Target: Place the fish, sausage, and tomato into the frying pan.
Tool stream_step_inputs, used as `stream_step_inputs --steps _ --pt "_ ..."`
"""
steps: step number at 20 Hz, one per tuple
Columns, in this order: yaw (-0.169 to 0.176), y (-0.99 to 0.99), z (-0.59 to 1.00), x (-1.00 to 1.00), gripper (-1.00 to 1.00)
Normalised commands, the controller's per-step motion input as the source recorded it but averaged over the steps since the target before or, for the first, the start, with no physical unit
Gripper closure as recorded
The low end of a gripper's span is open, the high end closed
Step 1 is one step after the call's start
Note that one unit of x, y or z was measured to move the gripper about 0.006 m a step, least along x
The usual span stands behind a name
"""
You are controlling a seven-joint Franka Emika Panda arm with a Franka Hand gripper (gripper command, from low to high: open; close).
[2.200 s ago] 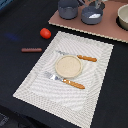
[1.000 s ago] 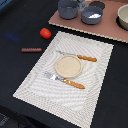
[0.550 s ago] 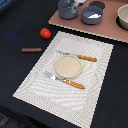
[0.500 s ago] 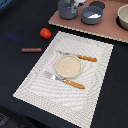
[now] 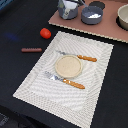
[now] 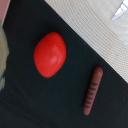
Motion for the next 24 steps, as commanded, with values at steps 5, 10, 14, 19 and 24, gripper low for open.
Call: stream_step_inputs --steps 5,10,14,19,24 --pt "-0.002 -0.77 -0.17 -0.57 -1.0" --pt "-0.009 -0.77 -0.24 -0.58 -1.0" --pt "-0.017 -0.72 -0.38 -0.61 -1.0" --pt "-0.01 -0.69 -0.56 -0.66 -1.0" --pt "0.0 -0.45 -0.6 -0.78 -1.0"
